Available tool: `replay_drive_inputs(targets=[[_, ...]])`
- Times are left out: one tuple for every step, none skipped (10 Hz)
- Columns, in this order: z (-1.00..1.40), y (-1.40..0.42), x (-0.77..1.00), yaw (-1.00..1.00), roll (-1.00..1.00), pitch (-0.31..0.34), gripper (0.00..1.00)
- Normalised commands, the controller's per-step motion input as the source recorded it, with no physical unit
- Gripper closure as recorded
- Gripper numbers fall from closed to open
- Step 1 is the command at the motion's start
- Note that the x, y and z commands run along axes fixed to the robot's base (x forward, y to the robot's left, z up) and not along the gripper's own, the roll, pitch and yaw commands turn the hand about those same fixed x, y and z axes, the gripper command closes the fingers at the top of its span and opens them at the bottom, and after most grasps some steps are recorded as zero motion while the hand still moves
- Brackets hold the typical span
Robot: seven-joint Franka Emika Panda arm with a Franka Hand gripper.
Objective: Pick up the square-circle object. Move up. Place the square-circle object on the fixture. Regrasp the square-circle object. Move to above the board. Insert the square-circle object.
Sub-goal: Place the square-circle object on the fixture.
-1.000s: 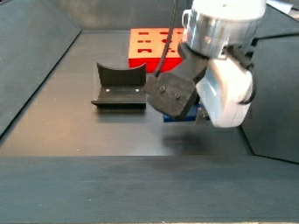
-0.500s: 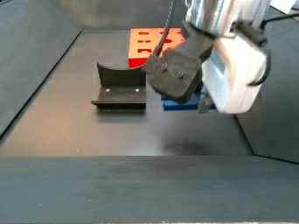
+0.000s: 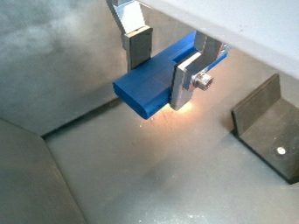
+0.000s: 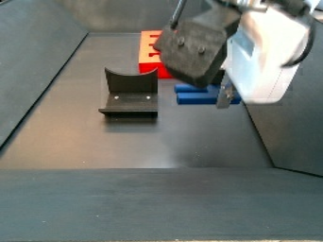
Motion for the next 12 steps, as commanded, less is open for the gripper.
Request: replay_drive_inputs(targets=[[1.0,-0.02,-0.03,0.03,0.11,0.134,1.0],[1.0,-0.01,-0.03,0.02,0.11,0.129,1.0],[0.9,-0.01,-0.03,0.03,0.1,0.122,1.0],[0.75,-0.01,-0.02,0.02,0.09,0.116,1.0],[0.63,0.0,-0.02,0.02,0.08,0.114,1.0],[0.47,0.0,-0.01,0.02,0.08,0.121,1.0],[0.34,0.0,-0.01,0.02,0.08,0.128,1.0],[0.26,0.0,0.0,0.02,0.08,0.132,1.0],[0.11,-1.0,0.93,1.0,0.03,0.002,1.0],[0.09,-1.0,0.93,1.0,0.03,0.002,1.0],[0.07,-1.0,0.98,1.0,0.03,0.007,1.0],[0.06,-0.96,1.0,1.0,0.03,0.011,1.0]])
